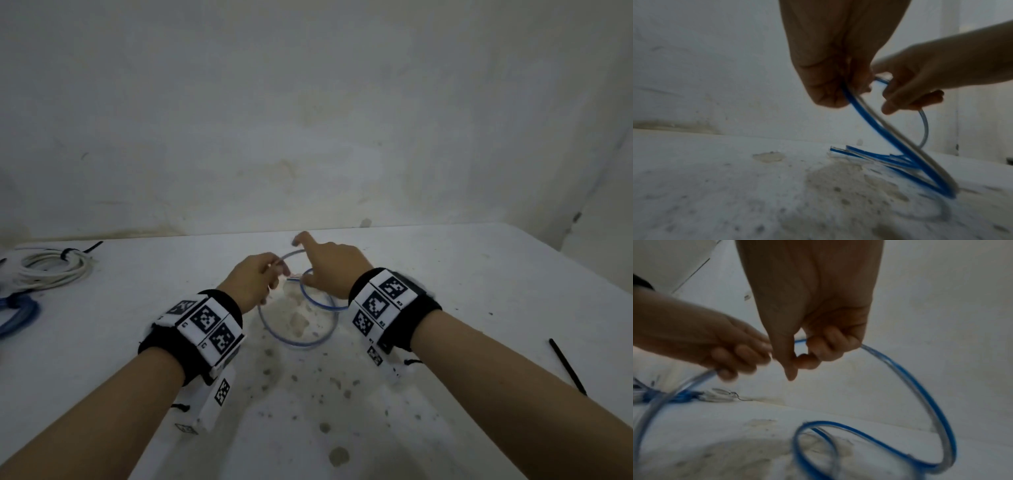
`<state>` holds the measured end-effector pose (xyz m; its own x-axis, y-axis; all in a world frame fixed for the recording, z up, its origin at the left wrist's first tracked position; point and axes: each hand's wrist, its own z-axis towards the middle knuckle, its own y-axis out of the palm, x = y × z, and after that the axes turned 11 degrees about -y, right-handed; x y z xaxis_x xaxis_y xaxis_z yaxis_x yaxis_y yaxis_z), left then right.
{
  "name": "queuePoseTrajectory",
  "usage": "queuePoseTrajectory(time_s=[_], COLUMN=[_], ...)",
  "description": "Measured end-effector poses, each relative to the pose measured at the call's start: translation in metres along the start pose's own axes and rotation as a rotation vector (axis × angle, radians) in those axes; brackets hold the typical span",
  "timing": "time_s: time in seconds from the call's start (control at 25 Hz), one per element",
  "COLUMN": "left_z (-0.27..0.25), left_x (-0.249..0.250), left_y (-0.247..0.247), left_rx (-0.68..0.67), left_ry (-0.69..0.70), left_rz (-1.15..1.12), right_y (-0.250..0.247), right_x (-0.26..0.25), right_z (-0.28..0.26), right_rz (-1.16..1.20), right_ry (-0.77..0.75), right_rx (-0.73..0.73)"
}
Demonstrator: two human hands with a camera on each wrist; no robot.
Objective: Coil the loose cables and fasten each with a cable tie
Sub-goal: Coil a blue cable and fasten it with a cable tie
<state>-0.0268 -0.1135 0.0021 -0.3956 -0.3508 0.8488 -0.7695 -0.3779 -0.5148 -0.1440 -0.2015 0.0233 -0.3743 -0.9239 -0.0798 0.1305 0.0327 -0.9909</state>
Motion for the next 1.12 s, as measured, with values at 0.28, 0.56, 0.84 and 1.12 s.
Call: queuePoseTrajectory(time_s=[0.28,0.56,0.84,1.12], left_z=[-0.016,-0.022,-0.021,-0.035], left_x=[-0.011,-0.024,0.006,0.014], left_y=[-0.079,-0.096,-0.067,-0.067], left_rx=[0.421,0.348,0.190,0.066], left_ry=[0.223,-0.034,0.036,0.120], left_rz=[-0.233,-0.879,-1.349,-1.402], right_y=[-0.018,-0.004,-0.010,0.005], right_x=[0.056,0.073,-0.032,-0.069], right_z=[-0.007,-0.007,-0.001,0.015], right_rz=[0.328,0.494,0.792,1.295], right_ry=[0.417,0.306,0.195,0.329], right_rx=[0.134,0.083,-0.295,-0.316])
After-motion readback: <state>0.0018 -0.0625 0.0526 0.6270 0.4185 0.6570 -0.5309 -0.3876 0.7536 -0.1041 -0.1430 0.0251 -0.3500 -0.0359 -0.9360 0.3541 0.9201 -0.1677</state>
